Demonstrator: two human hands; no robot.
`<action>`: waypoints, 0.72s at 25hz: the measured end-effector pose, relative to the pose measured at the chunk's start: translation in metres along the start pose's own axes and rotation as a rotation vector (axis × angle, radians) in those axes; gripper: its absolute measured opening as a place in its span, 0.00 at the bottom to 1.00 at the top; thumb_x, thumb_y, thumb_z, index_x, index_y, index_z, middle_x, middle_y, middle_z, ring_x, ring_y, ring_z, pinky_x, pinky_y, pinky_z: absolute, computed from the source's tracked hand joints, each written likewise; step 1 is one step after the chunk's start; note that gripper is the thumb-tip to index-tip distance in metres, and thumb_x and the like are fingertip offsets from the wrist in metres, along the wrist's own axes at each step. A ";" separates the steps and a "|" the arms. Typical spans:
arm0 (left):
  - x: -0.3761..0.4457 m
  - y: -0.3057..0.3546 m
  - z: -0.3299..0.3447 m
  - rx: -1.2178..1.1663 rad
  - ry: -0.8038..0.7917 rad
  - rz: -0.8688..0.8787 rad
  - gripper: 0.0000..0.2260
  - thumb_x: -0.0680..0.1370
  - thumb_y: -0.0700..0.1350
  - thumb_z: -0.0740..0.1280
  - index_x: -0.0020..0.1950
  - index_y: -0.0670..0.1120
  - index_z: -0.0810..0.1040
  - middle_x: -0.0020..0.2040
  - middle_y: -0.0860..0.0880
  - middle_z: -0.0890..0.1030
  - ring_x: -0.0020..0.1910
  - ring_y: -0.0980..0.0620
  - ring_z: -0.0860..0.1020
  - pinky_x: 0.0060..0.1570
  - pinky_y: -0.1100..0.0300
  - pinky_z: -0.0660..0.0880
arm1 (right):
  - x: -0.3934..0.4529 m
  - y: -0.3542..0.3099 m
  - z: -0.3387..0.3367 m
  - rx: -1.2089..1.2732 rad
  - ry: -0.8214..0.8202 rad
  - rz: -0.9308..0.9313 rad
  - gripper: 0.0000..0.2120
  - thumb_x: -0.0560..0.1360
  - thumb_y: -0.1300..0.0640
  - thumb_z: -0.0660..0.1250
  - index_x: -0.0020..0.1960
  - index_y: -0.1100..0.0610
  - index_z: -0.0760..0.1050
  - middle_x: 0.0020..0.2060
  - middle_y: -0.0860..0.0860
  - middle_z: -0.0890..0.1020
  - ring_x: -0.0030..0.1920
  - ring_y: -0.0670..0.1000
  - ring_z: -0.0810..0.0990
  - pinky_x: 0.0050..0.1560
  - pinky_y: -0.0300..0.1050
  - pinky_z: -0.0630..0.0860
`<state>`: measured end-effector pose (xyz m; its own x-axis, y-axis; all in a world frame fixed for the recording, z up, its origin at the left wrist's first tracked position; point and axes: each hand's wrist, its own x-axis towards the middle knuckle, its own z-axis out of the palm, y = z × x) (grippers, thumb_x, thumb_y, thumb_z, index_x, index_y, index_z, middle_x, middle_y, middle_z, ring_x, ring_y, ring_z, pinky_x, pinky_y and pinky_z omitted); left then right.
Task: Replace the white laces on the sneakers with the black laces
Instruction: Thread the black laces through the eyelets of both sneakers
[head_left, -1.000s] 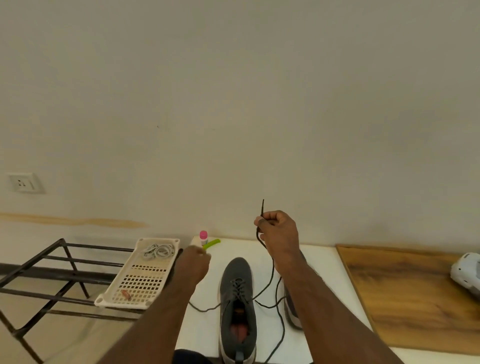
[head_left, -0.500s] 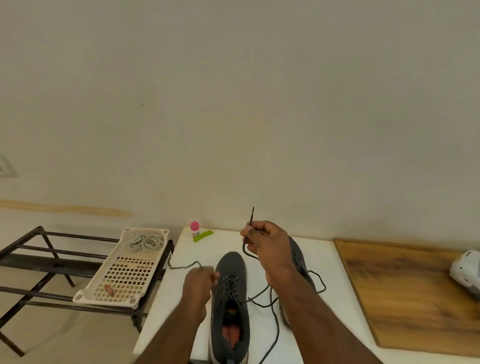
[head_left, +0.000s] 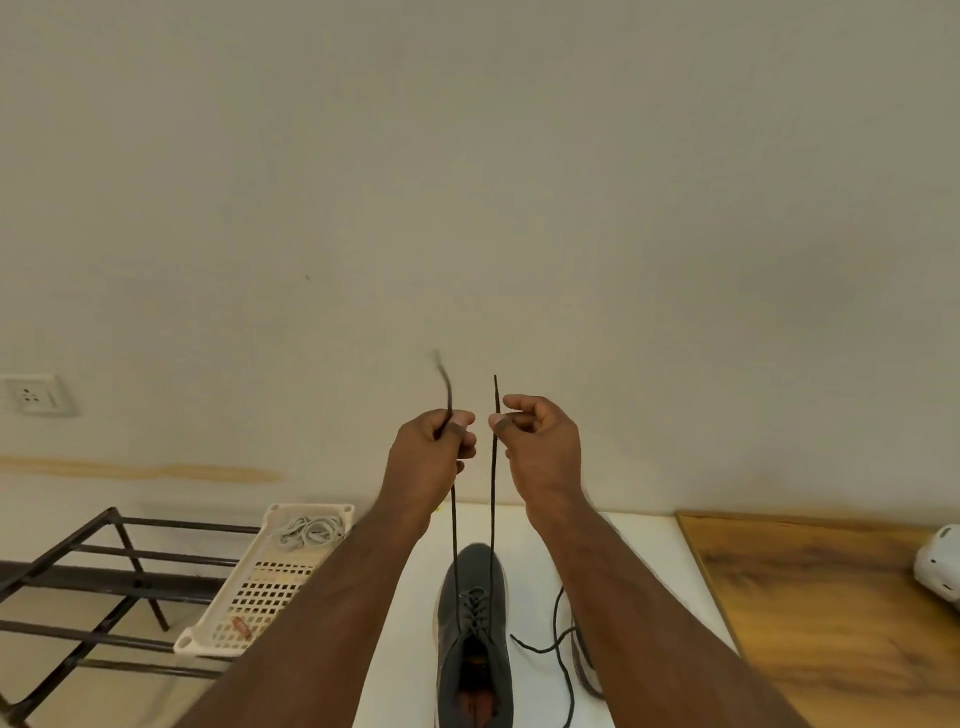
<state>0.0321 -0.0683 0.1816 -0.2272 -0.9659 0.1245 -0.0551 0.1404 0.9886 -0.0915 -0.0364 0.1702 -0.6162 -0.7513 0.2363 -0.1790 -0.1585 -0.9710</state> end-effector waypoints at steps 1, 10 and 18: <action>0.000 0.006 0.001 0.015 0.003 0.020 0.07 0.82 0.48 0.64 0.51 0.53 0.82 0.43 0.49 0.84 0.46 0.52 0.83 0.51 0.51 0.82 | -0.001 -0.003 0.001 -0.021 -0.005 -0.019 0.10 0.75 0.57 0.74 0.54 0.49 0.80 0.42 0.46 0.85 0.46 0.46 0.83 0.55 0.53 0.81; 0.001 0.026 0.007 -0.124 -0.159 -0.119 0.11 0.83 0.49 0.62 0.59 0.55 0.83 0.55 0.50 0.84 0.59 0.51 0.80 0.55 0.41 0.80 | -0.012 -0.016 0.007 0.013 -0.027 -0.049 0.08 0.75 0.60 0.73 0.47 0.47 0.78 0.42 0.47 0.85 0.44 0.48 0.85 0.49 0.55 0.83; -0.004 0.025 0.002 -0.269 -0.093 -0.124 0.10 0.81 0.46 0.63 0.57 0.52 0.83 0.53 0.48 0.84 0.54 0.50 0.82 0.48 0.51 0.81 | -0.011 -0.016 -0.008 0.101 -0.092 -0.029 0.09 0.75 0.64 0.72 0.50 0.51 0.80 0.41 0.52 0.85 0.42 0.50 0.85 0.48 0.52 0.83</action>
<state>0.0303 -0.0602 0.2059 -0.3232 -0.9463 0.0050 0.1683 -0.0523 0.9843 -0.0880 -0.0210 0.1833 -0.5382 -0.8002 0.2646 -0.1146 -0.2416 -0.9636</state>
